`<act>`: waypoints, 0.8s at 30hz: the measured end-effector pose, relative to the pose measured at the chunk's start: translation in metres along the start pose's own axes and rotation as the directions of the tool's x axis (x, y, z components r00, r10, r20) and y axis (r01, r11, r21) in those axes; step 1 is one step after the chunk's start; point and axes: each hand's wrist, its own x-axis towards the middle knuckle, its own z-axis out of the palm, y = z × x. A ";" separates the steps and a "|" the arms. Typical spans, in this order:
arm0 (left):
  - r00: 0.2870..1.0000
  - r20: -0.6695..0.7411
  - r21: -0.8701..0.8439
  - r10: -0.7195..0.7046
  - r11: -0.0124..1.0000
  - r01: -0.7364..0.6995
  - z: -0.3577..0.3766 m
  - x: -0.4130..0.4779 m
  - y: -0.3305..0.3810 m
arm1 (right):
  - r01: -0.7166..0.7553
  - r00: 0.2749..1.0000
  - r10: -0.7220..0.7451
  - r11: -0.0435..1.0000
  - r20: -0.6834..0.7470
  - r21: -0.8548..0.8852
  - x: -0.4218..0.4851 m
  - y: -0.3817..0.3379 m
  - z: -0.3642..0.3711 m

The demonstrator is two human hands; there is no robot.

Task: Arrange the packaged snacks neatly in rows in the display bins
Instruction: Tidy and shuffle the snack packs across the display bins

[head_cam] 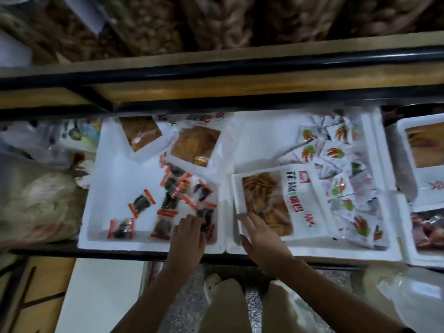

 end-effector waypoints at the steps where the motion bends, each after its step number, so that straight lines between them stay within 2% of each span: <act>1: 0.999 0.010 -0.017 -0.031 0.999 0.031 -0.002 -0.002 -0.021 | -0.005 1.000 0.005 1.000 0.025 0.006 0.013 -0.011 0.011; 5: 0.986 0.104 -0.089 -0.129 0.986 0.139 -0.005 0.009 -0.096 | -0.093 0.989 0.089 0.995 0.116 0.027 0.070 -0.042 0.051; 8: 0.969 0.183 -0.117 -0.167 0.975 0.190 0.001 0.035 -0.128 | -0.207 0.964 0.214 0.977 0.158 -0.059 0.112 -0.048 0.075; 10: 0.956 0.214 -0.200 -0.201 0.949 0.244 0.008 0.056 -0.138 | -0.279 0.935 0.296 0.954 0.195 -0.108 0.134 -0.048 0.086; 14: 0.974 0.217 -0.322 -0.071 0.936 0.140 0.022 0.092 -0.144 | -0.353 0.906 0.384 0.917 0.178 -0.185 0.153 -0.049 0.100; 17: 0.949 0.302 -0.179 -0.090 0.972 0.149 0.023 0.107 -0.139 | -0.375 0.892 0.422 0.890 0.160 -0.259 0.150 -0.050 0.109; 19: 0.940 0.336 -0.116 -0.058 0.988 0.102 0.019 0.107 -0.136 | -0.355 0.883 0.429 0.877 0.193 -0.324 0.144 -0.050 0.108; 24: 0.945 0.319 -0.066 0.078 0.996 -0.060 0.018 0.068 -0.146 | -0.198 0.860 0.391 0.848 0.328 -0.492 0.135 -0.060 0.101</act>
